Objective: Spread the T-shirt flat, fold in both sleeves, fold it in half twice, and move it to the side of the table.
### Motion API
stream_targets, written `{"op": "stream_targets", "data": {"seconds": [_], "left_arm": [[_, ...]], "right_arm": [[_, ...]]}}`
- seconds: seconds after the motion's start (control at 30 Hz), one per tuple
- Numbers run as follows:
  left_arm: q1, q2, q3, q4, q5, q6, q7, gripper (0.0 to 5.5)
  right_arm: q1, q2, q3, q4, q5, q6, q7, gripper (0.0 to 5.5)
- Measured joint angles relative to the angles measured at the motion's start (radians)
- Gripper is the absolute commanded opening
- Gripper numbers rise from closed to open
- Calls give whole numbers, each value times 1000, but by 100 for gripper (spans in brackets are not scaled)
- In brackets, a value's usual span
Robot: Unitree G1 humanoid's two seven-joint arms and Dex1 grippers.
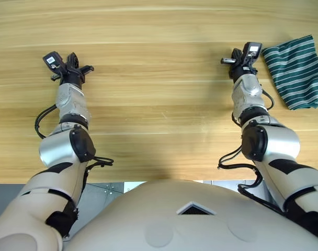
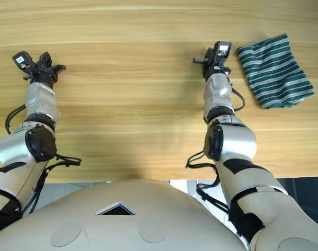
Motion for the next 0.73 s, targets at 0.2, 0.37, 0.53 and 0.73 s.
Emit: {"op": "stream_targets", "data": {"seconds": [0.2,0.37,0.53,0.73], "left_arm": [[-3,6,18,0,14,11,21,0],[-3,17,30,0,25,24,34,0],[-6,19,33,0,46,38,53,0],[-6,20,41,0,60,39,55,0]], "right_arm": [[-2,-22,-16,1,-19,28,-81,3],[-10,-22,-16,1,-36,50,-115,3],[-12,-22,-15,1,-44,60,-131,3],[-12,-20,-17,1,-59,61,-150,3]]}}
